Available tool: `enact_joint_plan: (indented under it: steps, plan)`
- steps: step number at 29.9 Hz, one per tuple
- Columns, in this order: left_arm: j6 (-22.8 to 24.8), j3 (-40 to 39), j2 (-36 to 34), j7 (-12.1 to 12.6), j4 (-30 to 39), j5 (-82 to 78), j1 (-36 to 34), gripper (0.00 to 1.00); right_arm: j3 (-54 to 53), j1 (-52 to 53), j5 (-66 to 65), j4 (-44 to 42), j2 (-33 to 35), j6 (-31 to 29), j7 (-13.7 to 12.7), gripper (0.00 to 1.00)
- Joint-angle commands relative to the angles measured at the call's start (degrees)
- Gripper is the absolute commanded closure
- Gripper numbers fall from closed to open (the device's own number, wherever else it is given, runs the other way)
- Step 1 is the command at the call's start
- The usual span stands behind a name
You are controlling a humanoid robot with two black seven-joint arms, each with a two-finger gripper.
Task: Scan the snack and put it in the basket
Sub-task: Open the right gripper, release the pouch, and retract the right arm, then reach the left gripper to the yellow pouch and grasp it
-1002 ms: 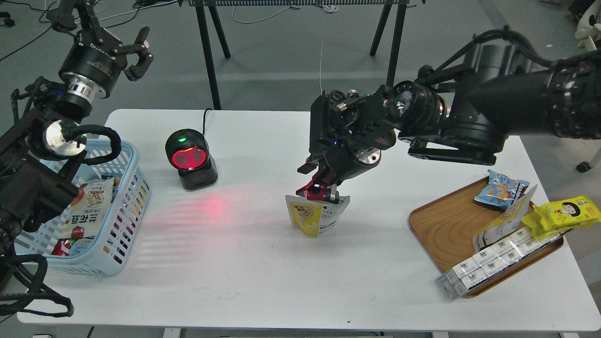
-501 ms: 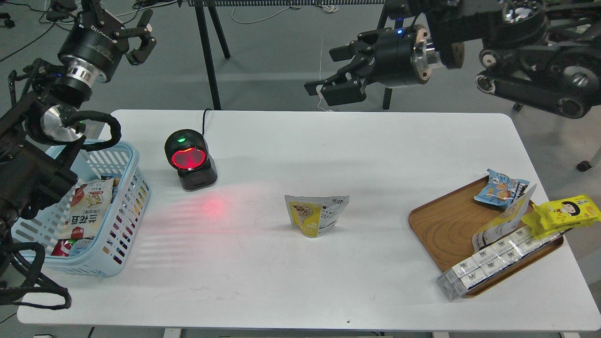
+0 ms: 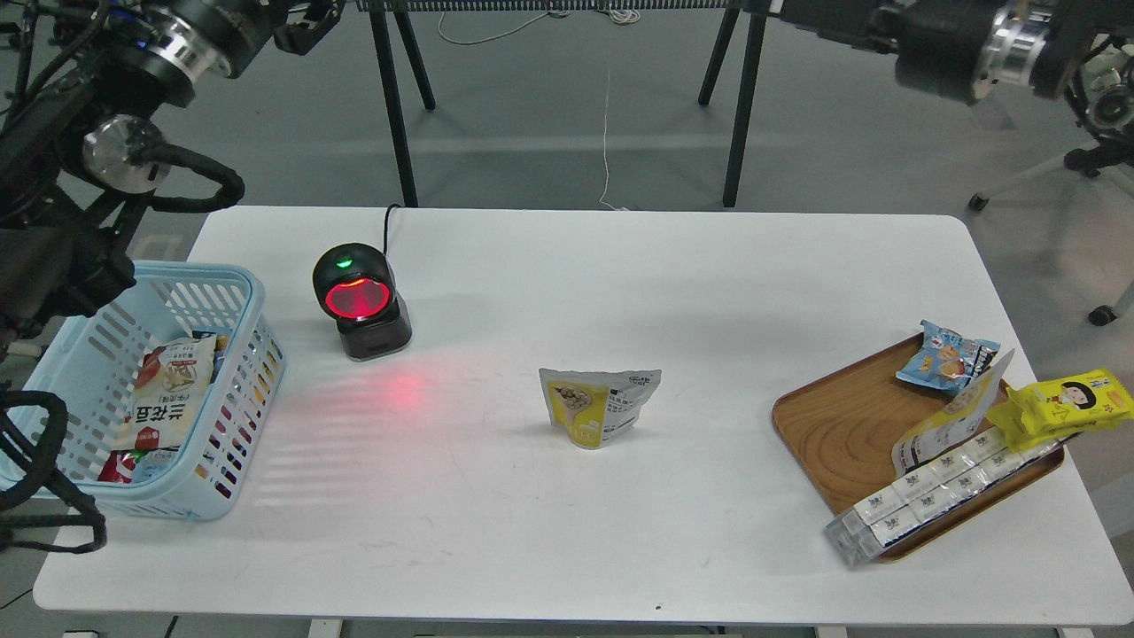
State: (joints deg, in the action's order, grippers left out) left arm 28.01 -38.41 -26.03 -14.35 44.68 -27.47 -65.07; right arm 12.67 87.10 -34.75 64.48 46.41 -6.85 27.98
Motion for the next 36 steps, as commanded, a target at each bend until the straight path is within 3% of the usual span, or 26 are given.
enact_joint_plan:
  steps: [1, 4, 11, 17, 21, 29, 36]
  plan:
    - [0.0, -0.1, -1.8, 0.1, 9.8, -13.3, -3.0, 0.01, -6.7, -7.6, 9.3, -0.1, 1.2, -0.4, 0.0, 0.01]
    - [0.0, -0.1, -2.7, 0.1, 17.1, -25.0, -5.0, 0.01, -11.7, -13.5, 17.6, -0.2, 1.8, -1.2, 0.0, 0.01]
    - [0.0, 0.0, -1.9, -0.5, 26.0, -51.1, -7.6, 0.01, -22.9, -25.4, 40.8, -0.7, 1.4, -5.5, 0.0, 0.01]
    - [0.0, 7.5, 0.7, -0.8, 32.6, -70.9, -7.4, 0.01, -27.5, -34.9, 55.1, -2.1, 1.0, -15.3, 0.0, 0.01]
    - [0.0, 13.4, 1.4, -1.1, 33.9, -81.8, -7.4, 0.01, -30.2, -41.5, 66.1, -2.5, 0.6, -21.1, 0.0, 0.01]
    - [0.0, 23.3, 6.7, -2.3, 33.5, -96.0, -8.0, 0.05, -36.1, -49.8, 71.8, -6.5, -5.6, -21.1, 0.0, 0.01]
    - [0.0, 36.0, 7.2, -2.2, 32.8, -97.5, -6.9, 0.14, -36.5, -50.2, 71.8, -8.2, -5.9, -21.1, 0.0, 0.01]
